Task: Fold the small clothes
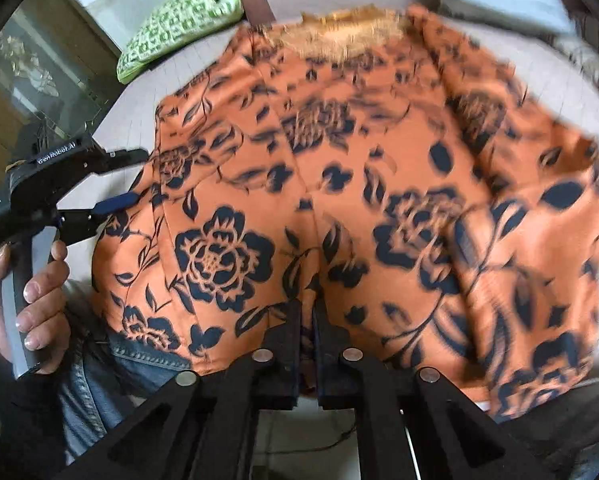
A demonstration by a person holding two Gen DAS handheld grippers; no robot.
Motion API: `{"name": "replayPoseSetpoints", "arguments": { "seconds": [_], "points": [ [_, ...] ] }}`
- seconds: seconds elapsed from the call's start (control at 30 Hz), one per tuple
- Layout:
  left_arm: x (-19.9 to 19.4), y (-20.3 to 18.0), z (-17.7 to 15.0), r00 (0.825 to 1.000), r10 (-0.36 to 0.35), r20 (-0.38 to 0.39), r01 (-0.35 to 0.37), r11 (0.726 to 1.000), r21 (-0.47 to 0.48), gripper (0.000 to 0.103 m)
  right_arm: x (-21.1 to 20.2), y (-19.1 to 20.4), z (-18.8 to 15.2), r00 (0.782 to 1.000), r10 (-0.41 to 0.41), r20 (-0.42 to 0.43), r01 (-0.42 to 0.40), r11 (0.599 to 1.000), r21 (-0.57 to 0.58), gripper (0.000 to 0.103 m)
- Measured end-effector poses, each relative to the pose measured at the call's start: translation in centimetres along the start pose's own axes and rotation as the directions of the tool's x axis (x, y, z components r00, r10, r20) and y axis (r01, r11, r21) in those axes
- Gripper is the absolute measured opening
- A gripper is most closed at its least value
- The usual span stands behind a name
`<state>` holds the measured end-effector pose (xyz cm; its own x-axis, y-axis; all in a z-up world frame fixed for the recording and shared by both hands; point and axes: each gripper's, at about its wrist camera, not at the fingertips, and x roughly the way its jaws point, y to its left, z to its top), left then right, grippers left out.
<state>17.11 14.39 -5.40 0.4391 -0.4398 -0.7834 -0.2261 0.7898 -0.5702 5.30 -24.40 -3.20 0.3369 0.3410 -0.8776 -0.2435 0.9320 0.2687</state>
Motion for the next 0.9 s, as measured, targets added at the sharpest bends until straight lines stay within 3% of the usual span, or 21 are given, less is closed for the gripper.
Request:
{"name": "replayPoseSetpoints", "arguments": {
  "seconds": [0.03, 0.1, 0.2, 0.27, 0.33, 0.37, 0.4, 0.47, 0.53, 0.6, 0.67, 0.73, 0.8, 0.9],
  "points": [
    [-0.2, 0.2, 0.2, 1.0, -0.013, 0.003, 0.013, 1.0, -0.015, 0.064, 0.2, 0.0, -0.1, 0.999, -0.042, -0.011, 0.042, 0.999, -0.018, 0.004],
    [-0.7, 0.5, 0.5, 0.999, -0.031, -0.006, 0.031, 0.999, -0.042, 0.064, 0.8, -0.7, -0.2, 0.998, -0.041, -0.055, 0.041, 0.999, 0.005, 0.004],
    [-2.4, 0.9, 2.1, 0.995, -0.098, 0.013, 0.099, 0.99, -0.101, 0.064, -2.6, -1.2, 0.8, 0.995, 0.087, 0.051, -0.089, 0.995, 0.04, 0.004],
    [-3.6, 1.1, 4.1, 0.995, -0.089, 0.052, 0.095, 0.986, -0.138, 0.064, -5.6, -0.8, 2.4, 0.971, 0.189, 0.147, -0.194, 0.981, 0.022, 0.011],
    [-3.6, 1.1, 6.2, 0.995, -0.081, 0.065, 0.09, 0.981, -0.17, 0.064, -6.6, -0.3, 4.4, 0.948, 0.27, 0.167, -0.273, 0.962, -0.003, 0.038],
    [-3.4, 1.1, 7.0, 0.995, -0.076, 0.062, 0.086, 0.979, -0.182, 0.064, -6.7, 0.1, 6.2, 0.934, 0.31, 0.178, -0.311, 0.95, -0.018, 0.057],
    [-2.9, 1.1, 8.2, 0.995, -0.075, 0.061, 0.086, 0.975, -0.205, 0.064, -6.7, 0.3, 7.4, 0.928, 0.321, 0.191, -0.323, 0.946, -0.022, 0.06],
    [-1.8, 1.4, 10.5, 0.995, -0.076, 0.071, 0.091, 0.966, -0.241, 0.064, -5.7, 1.2, 11.3, 0.918, 0.353, 0.182, -0.351, 0.935, -0.045, 0.06],
    [-0.1, 1.9, 12.8, 0.996, -0.055, 0.064, 0.071, 0.956, -0.286, 0.064, -3.5, 1.9, 16.0, 0.928, 0.344, 0.144, -0.339, 0.939, -0.059, 0.06],
    [1.3, 1.7, 14.5, 0.998, -0.004, 0.065, 0.021, 0.965, -0.263, 0.064, -0.9, 2.1, 19.8, 0.935, 0.337, 0.106, -0.334, 0.941, -0.054, 0.06],
    [2.8, 1.7, 15.3, 0.999, 0.003, 0.04, 0.008, 0.962, -0.274, 0.064, 1.8, 2.0, 23.5, 0.937, 0.34, 0.076, -0.339, 0.941, -0.02, 0.059],
    [4.3, 2.6, 16.1, 0.999, -0.037, 0.013, 0.039, 0.943, -0.33, 0.064, 4.7, 2.2, 27.2, 0.944, 0.327, 0.049, -0.328, 0.945, -0.003, 0.058],
    [5.2, 2.7, 16.4, 0.999, -0.026, 0.022, 0.032, 0.942, -0.334, 0.064, 7.7, 2.7, 30.6, 0.94, 0.34, 0.017, -0.34, 0.94, 0.013, 0.057],
    [6.0, 2.4, 16.3, 0.999, -0.028, 0.017, 0.032, 0.95, -0.312, 0.054, 11.7, 3.5, 34.2, 0.935, 0.355, -0.012, -0.354, 0.934, 0.05, 0.053]
  ]
}}
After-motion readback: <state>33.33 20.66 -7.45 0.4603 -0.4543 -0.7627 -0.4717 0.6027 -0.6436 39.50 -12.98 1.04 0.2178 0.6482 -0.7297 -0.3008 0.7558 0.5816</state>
